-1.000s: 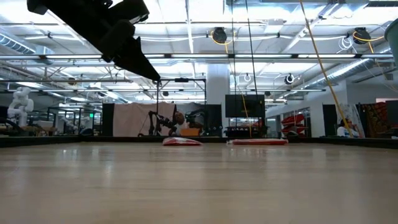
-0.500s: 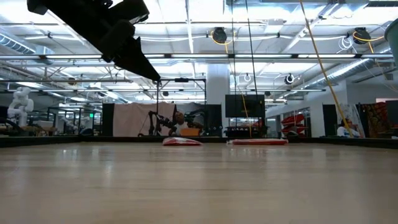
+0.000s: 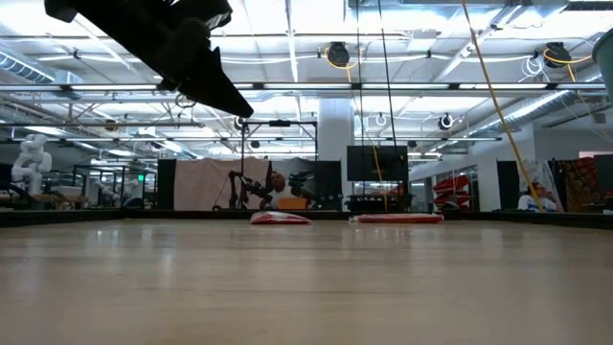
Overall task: Sort popcorn bags into baskets
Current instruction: Put the bottom popcorn bag into the green bin
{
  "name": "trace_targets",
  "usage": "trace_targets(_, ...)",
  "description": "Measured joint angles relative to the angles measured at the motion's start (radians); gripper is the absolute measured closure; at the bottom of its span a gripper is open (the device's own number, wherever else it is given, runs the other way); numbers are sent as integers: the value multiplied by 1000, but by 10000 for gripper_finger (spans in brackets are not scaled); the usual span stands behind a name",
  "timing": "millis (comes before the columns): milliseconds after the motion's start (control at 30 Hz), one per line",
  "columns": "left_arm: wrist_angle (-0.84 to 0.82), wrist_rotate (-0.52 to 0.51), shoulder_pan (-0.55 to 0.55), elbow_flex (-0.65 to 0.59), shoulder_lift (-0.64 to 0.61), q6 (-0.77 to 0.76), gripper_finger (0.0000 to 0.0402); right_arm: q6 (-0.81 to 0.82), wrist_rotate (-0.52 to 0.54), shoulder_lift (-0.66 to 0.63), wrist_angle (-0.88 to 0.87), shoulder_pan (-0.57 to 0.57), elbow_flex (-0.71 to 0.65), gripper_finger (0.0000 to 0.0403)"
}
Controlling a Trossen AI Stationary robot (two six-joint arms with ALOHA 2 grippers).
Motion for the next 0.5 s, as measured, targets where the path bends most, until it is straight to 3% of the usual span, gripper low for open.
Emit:
trace_targets(167,1,1,0,0,0,1,268,11,9,0,143,0,0,320)
trace_targets(367,1,5,0,0,0,1,268,-52,53,19,165,2,0,387)
trace_targets(500,1,19,0,0,0,2,268,-113,52,51,169,2,0,396)
